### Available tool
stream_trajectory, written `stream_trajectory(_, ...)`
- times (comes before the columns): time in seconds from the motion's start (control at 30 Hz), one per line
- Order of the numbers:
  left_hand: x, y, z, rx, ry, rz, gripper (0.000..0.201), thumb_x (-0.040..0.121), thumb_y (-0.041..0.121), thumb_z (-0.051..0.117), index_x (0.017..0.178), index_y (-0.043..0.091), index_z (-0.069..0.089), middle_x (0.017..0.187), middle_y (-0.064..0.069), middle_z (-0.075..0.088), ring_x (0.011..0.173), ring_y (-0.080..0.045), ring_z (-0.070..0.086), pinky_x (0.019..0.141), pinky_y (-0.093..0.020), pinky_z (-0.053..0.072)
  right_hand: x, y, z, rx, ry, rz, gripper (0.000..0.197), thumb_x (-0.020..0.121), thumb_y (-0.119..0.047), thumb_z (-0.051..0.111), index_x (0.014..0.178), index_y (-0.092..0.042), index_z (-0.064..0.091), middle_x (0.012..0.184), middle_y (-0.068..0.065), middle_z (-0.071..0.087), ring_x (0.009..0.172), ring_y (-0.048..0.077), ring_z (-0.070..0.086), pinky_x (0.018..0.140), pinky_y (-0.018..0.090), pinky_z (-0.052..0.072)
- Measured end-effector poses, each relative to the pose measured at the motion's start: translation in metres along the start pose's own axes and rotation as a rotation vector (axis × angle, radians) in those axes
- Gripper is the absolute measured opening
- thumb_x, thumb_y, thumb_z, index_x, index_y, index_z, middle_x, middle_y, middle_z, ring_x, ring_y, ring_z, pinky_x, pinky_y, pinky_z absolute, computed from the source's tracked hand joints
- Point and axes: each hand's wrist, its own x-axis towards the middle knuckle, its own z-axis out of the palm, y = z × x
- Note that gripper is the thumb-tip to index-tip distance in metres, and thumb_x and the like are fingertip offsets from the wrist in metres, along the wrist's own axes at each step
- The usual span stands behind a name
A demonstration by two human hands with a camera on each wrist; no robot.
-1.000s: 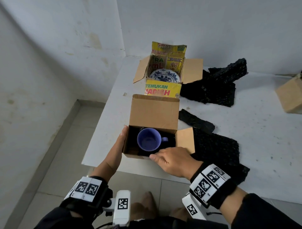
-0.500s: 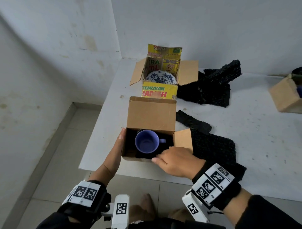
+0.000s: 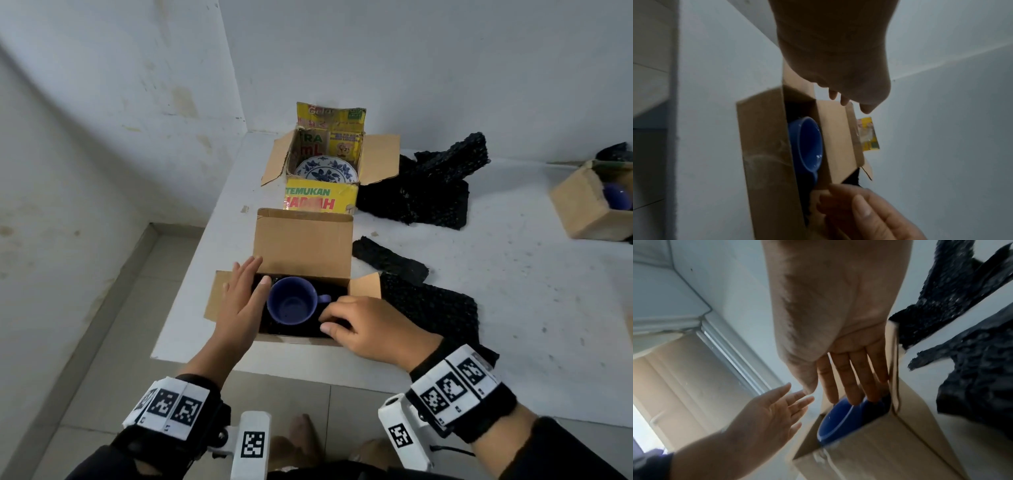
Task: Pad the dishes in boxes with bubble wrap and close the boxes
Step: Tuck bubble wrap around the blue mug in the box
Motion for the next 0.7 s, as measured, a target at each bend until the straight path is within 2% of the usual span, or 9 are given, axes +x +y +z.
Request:
stream_trajectory(0.07, -0.001, 0.021, 0.014, 0.016, -0.015, 0.070, 0.049, 0.096, 0.046, 0.039, 0.143, 0.035, 0.030, 0.155, 0.014, 0.020, 0.136, 0.008, -0.002, 0.117, -0.033, 0.013, -0.011, 0.011, -0.015, 0.052, 0.158, -0.024, 0.020, 0.092, -0.033, 0.053, 0.102, -0.023, 0.067, 0.093, -0.008, 0.063, 0.081, 0.008, 0.057, 0.074, 0.032, 0.049)
stream_trajectory(0.13, 0.001, 0.043, 0.029, 0.054, -0.054, 0.163, 0.049, 0.095, 0.039, 0.045, 0.142, 0.034, 0.031, 0.154, 0.016, 0.021, 0.141, 0.004, -0.002, 0.114, -0.027, 0.021, -0.023, 0.027, -0.031, 0.108, 0.279, 0.001, 0.017, 0.090, -0.027, 0.057, 0.100, -0.023, 0.069, 0.091, -0.010, 0.065, 0.081, 0.005, 0.059, 0.074, 0.027, 0.050)
stream_trajectory(0.17, 0.003, 0.052, 0.037, 0.070, -0.075, 0.196, 0.049, 0.096, 0.035, 0.048, 0.142, 0.033, 0.032, 0.154, 0.016, 0.022, 0.143, 0.001, -0.001, 0.111, -0.020, 0.023, -0.029, 0.035, -0.039, 0.131, 0.321, 0.034, 0.016, 0.090, -0.025, 0.058, 0.100, -0.023, 0.070, 0.092, -0.011, 0.066, 0.083, 0.003, 0.060, 0.075, 0.025, 0.050)
stream_trajectory(0.2, 0.005, 0.061, 0.046, 0.084, -0.100, 0.229, 0.049, 0.096, 0.032, 0.050, 0.142, 0.033, 0.033, 0.152, 0.017, 0.023, 0.143, 0.001, -0.001, 0.108, -0.014, 0.021, -0.035, 0.044, -0.046, 0.150, 0.352, 0.073, 0.016, 0.090, -0.024, 0.058, 0.100, -0.024, 0.070, 0.093, -0.012, 0.066, 0.084, 0.002, 0.060, 0.076, 0.024, 0.050)
stream_trajectory(0.23, 0.008, 0.069, 0.056, 0.104, -0.133, 0.266, 0.049, 0.095, 0.030, 0.052, 0.141, 0.032, 0.035, 0.151, 0.018, 0.024, 0.143, 0.001, -0.001, 0.108, -0.015, 0.017, -0.040, 0.053, -0.053, 0.167, 0.371, 0.115, 0.015, 0.090, -0.023, 0.058, 0.099, -0.025, 0.070, 0.094, -0.012, 0.067, 0.084, 0.002, 0.060, 0.076, 0.023, 0.050)
stream_trajectory(0.3, 0.013, 0.084, 0.076, 0.143, -0.211, 0.338, 0.047, 0.094, 0.028, 0.054, 0.139, 0.031, 0.039, 0.146, 0.020, 0.028, 0.141, 0.005, 0.004, 0.109, -0.021, 0.014, -0.049, 0.071, -0.062, 0.194, 0.381, 0.209, 0.014, 0.090, -0.023, 0.057, 0.097, -0.026, 0.069, 0.093, -0.013, 0.068, 0.080, 0.001, 0.060, 0.075, 0.022, 0.050)
stream_trajectory(0.4, 0.025, 0.100, 0.106, 0.218, -0.323, 0.398, 0.044, 0.094, 0.026, 0.055, 0.136, 0.026, 0.045, 0.143, 0.014, 0.036, 0.131, 0.008, 0.021, 0.103, -0.017, 0.020, -0.056, 0.100, -0.066, 0.197, 0.348, 0.326, 0.012, 0.089, -0.026, 0.058, 0.094, -0.033, 0.066, 0.093, -0.011, 0.068, 0.080, 0.003, 0.060, 0.075, 0.023, 0.051)
stream_trajectory(0.53, 0.047, 0.112, 0.144, 0.403, -0.410, 0.398, 0.040, 0.093, 0.026, 0.055, 0.132, 0.022, 0.050, 0.134, 0.007, 0.047, 0.121, -0.006, 0.045, 0.094, -0.015, 0.032, -0.054, 0.130, -0.067, 0.148, 0.278, 0.415, 0.015, 0.089, -0.024, 0.057, 0.102, -0.029, 0.063, 0.103, -0.009, 0.065, 0.089, 0.010, 0.060, 0.077, 0.026, 0.049)
stream_trajectory(0.7, 0.080, 0.118, 0.181, 0.593, -0.497, 0.342, 0.038, 0.090, 0.024, 0.057, 0.127, 0.022, 0.054, 0.128, 0.001, 0.055, 0.115, -0.015, 0.052, 0.091, -0.022, 0.040, -0.037, 0.151, -0.064, 0.069, 0.219, 0.403, 0.033, 0.089, -0.023, 0.056, 0.121, -0.022, 0.054, 0.122, -0.002, 0.055, 0.106, 0.021, 0.057, 0.084, 0.034, 0.047)
